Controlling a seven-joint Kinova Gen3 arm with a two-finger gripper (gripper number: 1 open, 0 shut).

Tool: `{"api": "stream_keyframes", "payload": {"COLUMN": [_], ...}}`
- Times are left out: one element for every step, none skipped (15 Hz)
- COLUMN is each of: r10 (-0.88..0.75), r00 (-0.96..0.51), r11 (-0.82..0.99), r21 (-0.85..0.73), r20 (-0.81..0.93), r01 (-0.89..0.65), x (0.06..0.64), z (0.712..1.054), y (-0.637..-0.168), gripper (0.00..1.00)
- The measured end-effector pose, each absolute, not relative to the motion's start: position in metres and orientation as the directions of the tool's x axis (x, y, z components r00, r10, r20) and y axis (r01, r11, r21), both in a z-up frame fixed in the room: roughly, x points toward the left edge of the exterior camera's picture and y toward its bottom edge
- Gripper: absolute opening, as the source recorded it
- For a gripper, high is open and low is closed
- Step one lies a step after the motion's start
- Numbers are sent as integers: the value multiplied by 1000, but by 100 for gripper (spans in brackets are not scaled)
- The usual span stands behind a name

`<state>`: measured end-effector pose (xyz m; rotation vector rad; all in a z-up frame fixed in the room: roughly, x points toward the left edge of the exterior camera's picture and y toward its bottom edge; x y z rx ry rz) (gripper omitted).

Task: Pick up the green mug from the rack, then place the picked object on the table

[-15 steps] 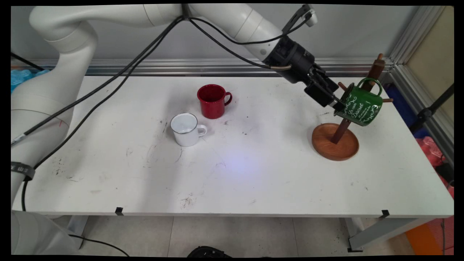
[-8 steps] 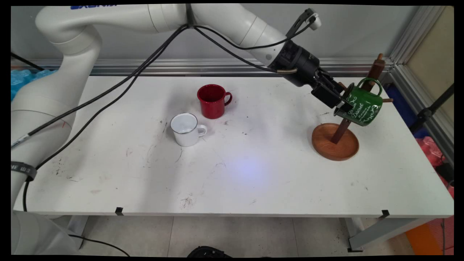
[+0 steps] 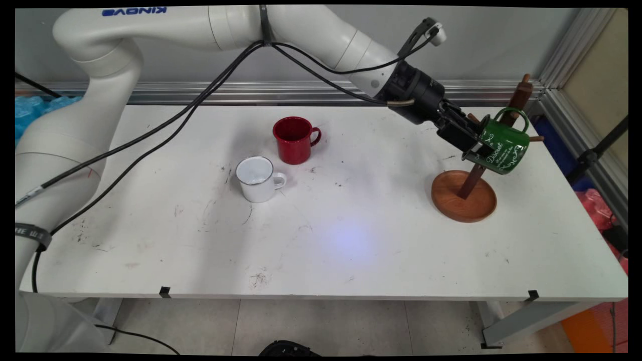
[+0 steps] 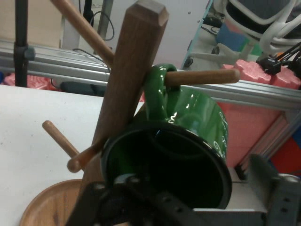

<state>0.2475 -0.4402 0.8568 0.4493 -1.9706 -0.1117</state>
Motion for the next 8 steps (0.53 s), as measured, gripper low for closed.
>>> {"api": "stream_keyframes", "payload": {"r10": [-363, -365, -366, -368, -370, -371, -371, -372], "r00": [-364, -363, -361, -361, -361, -360, -361, -361], "r11": [924, 923, 923, 922, 922, 922, 922, 922], "r21": [280, 282, 284, 287, 290, 292, 294, 295], "r20": [858, 858, 857, 857, 856, 856, 855, 855], "r01": [-261, -261, -261, -259, -257, -255, -253, -249], "x": [247, 247, 247, 246, 246, 246, 246, 245], "z": [856, 856, 855, 854, 853, 853, 852, 852], "y": [-440, -440, -439, -439, -438, -437, -436, -435], "gripper": [0, 0, 0, 0, 0, 0, 0, 0]}}
